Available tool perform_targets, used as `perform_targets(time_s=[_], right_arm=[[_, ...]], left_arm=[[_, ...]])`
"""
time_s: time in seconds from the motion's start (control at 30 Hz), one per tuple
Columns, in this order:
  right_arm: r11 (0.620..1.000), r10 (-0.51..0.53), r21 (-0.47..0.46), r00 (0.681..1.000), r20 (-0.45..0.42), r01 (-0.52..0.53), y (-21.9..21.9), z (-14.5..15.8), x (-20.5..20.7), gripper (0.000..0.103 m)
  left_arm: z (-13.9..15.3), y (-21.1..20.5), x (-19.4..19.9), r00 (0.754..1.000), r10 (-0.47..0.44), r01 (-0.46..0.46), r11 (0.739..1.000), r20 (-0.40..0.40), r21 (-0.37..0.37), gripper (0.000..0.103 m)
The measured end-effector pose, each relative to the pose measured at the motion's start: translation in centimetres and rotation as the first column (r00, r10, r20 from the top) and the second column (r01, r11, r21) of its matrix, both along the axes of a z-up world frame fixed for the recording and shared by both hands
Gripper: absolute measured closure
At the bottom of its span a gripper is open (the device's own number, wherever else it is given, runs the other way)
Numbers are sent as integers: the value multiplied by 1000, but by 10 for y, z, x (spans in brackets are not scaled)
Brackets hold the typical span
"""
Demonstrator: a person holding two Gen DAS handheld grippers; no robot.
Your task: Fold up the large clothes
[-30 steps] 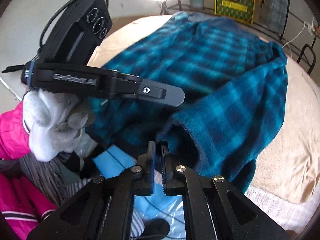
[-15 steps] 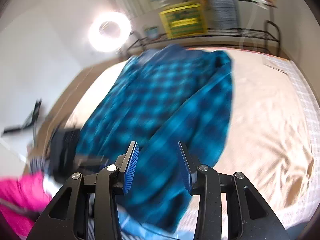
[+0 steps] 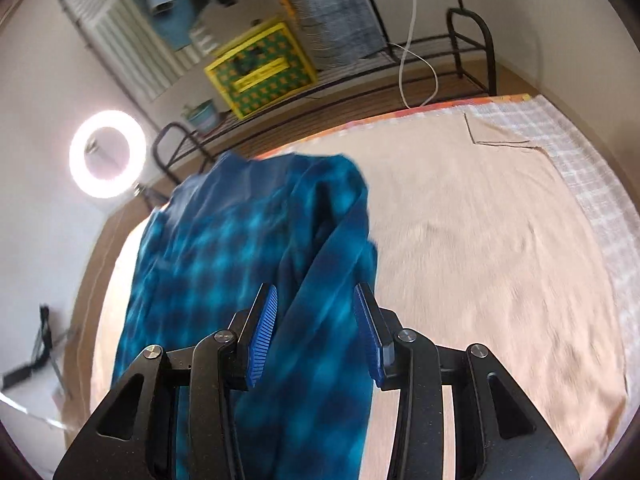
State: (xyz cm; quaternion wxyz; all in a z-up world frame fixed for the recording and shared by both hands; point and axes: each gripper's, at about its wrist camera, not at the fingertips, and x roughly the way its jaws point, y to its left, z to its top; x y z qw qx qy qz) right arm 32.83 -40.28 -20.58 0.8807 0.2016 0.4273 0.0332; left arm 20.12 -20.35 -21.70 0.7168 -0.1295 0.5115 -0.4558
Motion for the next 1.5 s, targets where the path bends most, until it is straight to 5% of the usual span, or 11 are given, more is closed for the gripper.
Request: perform_targets(time_s=[0.27, 0.33, 0.37, 0.6, 0.87, 1.23, 1.33, 1.5], right_arm=[[996, -78, 45, 996, -43, 80, -18, -32, 65, 65], [997, -65, 29, 996, -67, 67, -15, -40, 76, 73], [999, -50, 15, 995, -92, 52, -12, -45, 81, 93], [978, -57, -204, 997, -52, 46, 8, -6, 71, 97], [864, 96, -497, 995, -1, -84, 97, 45, 80, 97], [721, 217, -622, 952, -216, -305, 190, -56, 147, 97], [730, 237, -598, 944, -231, -330, 192, -70, 151, 93], [850, 259, -432, 953, -158, -302, 160, -34, 136, 88]], left_arm=[[-2, 0, 7, 1000, -16, 16, 1000, -26, -13, 101], [-3, -5, 12, 999, -22, 21, 1000, -24, -14, 101], [-3, -6, 12, 999, -24, 23, 1000, -26, -17, 101], [-3, -4, 14, 998, -30, 26, 998, -57, -62, 102], [-5, 3, 12, 995, -21, 11, 994, -93, -107, 102], [-30, 11, 29, 984, 38, -50, 997, -175, -62, 102], [-28, 11, 31, 985, 59, -66, 997, -164, -35, 102], [-18, 16, 16, 991, 76, -77, 997, -109, 0, 93]])
